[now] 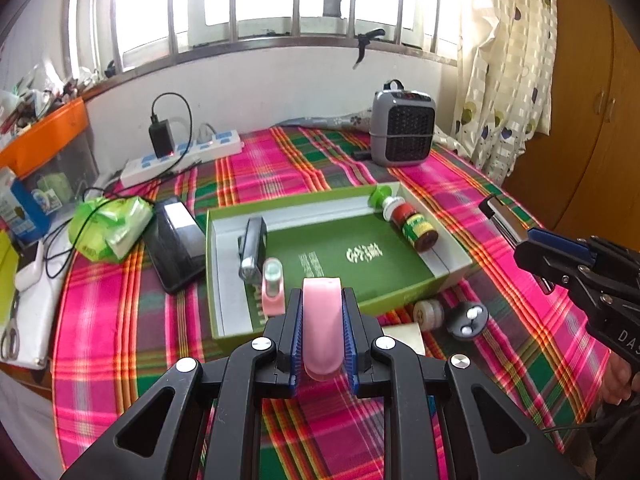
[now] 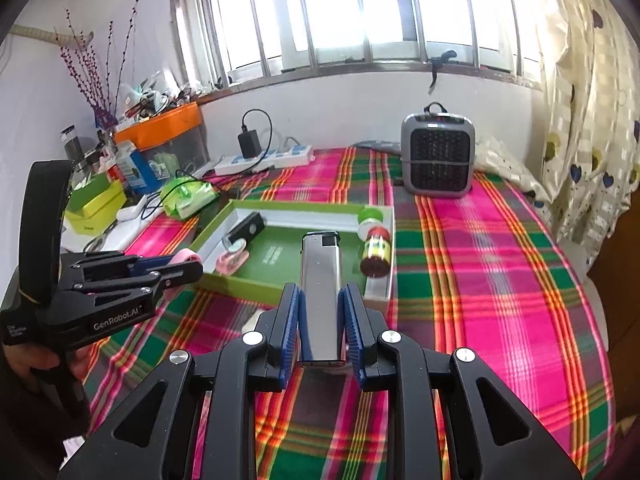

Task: Organize rigid objects
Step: 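Carry the lighter and pink clip with both tools over the green box, then lower the lighter with the right tool while the left tool lowers the pink clip, opening both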

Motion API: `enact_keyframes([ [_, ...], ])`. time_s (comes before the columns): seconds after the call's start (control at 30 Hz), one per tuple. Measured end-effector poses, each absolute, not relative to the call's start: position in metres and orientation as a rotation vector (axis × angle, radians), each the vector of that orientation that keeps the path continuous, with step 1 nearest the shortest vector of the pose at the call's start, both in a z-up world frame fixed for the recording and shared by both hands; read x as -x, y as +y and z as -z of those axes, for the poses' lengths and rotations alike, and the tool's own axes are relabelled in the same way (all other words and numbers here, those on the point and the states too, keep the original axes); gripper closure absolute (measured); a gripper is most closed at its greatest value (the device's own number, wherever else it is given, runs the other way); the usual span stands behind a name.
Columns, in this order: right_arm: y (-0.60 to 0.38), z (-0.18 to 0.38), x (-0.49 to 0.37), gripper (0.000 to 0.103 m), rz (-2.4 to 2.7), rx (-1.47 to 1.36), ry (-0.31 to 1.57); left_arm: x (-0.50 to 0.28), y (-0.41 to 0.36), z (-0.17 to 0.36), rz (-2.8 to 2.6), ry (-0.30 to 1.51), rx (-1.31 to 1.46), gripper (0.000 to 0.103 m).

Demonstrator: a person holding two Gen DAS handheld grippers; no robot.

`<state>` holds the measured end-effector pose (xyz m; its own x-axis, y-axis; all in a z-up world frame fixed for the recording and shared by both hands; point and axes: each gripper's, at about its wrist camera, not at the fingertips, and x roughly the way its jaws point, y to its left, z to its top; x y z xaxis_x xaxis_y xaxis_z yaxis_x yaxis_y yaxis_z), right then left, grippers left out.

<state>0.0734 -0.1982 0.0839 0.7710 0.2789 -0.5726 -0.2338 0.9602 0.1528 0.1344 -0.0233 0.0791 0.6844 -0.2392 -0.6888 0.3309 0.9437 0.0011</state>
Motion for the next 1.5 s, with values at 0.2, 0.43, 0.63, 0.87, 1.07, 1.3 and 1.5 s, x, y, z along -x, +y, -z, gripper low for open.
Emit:
enact_keyframes([
  [0.2,-0.193,-0.091,-0.093,0.079,-0.271,-0.056,0.631,-0.151,-0.026,-0.086,0.315,0.740,-0.135,0.086],
  [0.43,-0.185,-0.089,-0.122,0.079,-0.275,-0.045,0.655,-0.176,-0.031,-0.081,0.308,0.759,-0.131,0.086],
  [0.63,-0.179,-0.082,-0.153,0.079,-0.281,-0.041,0.686,-0.202,-0.035,-0.075,0.306,0.775,-0.121,0.086],
  [0.87,-0.176,-0.067,-0.187,0.079,-0.287,-0.050,0.737,-0.235,-0.039,-0.058,0.296,0.824,-0.105,0.086],
  [1.07,-0.179,-0.052,-0.209,0.079,-0.279,-0.054,0.778,-0.254,-0.045,-0.047,0.291,0.847,-0.104,0.086],
  [1.3,-0.180,-0.040,-0.225,0.079,-0.279,-0.058,0.813,-0.268,-0.050,-0.033,0.273,0.870,-0.109,0.086],
  [1.5,-0.179,-0.030,-0.232,0.079,-0.284,-0.053,0.836,-0.274,-0.051,-0.025,0.266,0.889,-0.117,0.086],
])
